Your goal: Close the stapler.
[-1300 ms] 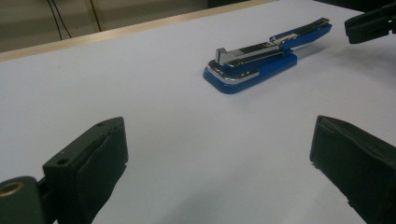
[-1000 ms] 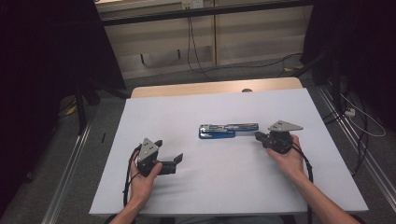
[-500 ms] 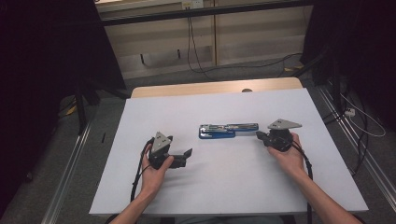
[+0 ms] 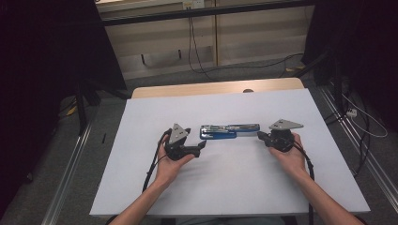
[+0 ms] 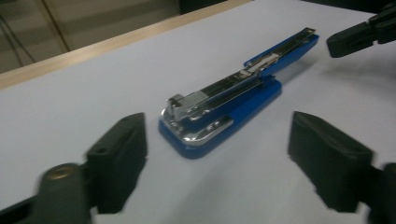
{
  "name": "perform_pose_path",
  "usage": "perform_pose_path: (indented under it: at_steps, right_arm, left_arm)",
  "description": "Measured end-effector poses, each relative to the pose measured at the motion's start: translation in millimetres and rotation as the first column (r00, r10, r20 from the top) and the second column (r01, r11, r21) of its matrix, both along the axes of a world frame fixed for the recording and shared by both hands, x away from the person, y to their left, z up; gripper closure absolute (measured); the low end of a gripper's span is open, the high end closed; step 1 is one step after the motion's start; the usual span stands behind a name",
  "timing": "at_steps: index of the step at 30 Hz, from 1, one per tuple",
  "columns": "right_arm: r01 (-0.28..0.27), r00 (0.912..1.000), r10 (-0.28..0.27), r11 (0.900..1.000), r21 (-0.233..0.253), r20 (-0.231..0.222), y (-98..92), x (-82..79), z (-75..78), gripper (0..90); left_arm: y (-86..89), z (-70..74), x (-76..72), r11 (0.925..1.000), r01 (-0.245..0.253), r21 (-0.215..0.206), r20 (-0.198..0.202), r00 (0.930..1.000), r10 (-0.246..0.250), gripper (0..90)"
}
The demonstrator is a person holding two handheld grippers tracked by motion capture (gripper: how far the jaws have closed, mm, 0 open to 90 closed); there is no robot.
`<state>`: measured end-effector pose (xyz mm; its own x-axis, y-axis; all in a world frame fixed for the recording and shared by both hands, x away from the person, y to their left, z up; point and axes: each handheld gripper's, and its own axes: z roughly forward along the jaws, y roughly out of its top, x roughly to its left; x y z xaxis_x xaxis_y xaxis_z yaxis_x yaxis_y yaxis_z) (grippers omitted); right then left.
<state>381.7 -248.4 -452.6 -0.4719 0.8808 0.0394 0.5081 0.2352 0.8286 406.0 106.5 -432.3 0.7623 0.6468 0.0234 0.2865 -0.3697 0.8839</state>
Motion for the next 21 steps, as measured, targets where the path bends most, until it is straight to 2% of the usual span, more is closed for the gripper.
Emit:
perform_pose_path:
  at_steps: [1,2,5,7,11,14,21]
  right_arm:
    - [-0.001,1.0,0.001,1.0,-0.002,0.002,-0.1,0.2,-0.2,90.0]
    - [-0.001,1.0,0.001,1.0,-0.003,0.001,-0.2,0.4,-0.4,90.0]
    - [-0.002,1.0,0.002,1.0,-0.001,-0.002,0.2,0.6,-0.6,90.0]
    - [-0.007,1.0,0.007,1.0,-0.004,-0.006,0.6,0.6,-0.5,90.0]
    - [-0.013,0.9999,0.013,1.0,-0.006,-0.008,2.2,-0.2,0.9,90.0]
    - [-0.014,0.9999,0.014,1.0,-0.006,-0.011,2.0,0.0,0.5,90.0]
    - [-0.012,0.9999,0.012,1.0,-0.013,-0.011,1.6,0.5,0.3,90.0]
  left_arm:
    - [-1.4,-0.7,1.5,1.0,-0.004,0.006,0.002,1.0,0.004,25.8]
    - [-2.3,-1.4,3.3,0.9999,-0.002,-0.012,-0.007,1.0,0.002,26.9]
    - [-4.5,-0.7,10.5,0.9995,-0.011,-0.029,-0.033,0.9994,0.01,36.7]
    - [-6.4,-0.4,15.9,0.9989,-0.024,-0.04,-0.025,0.9994,0.023,44.0]
    - [-13.6,-1.6,23.6,0.9984,-0.007,-0.057,-0.04,0.9992,0.005,57.6]
    - [-19.2,-3.9,26.0,0.9992,0.014,-0.038,-0.04,0.9991,-0.016,70.1]
    - [-21.6,-7.0,25.9,0.9997,0.023,-0.001,-0.073,0.9971,-0.023,85.7]
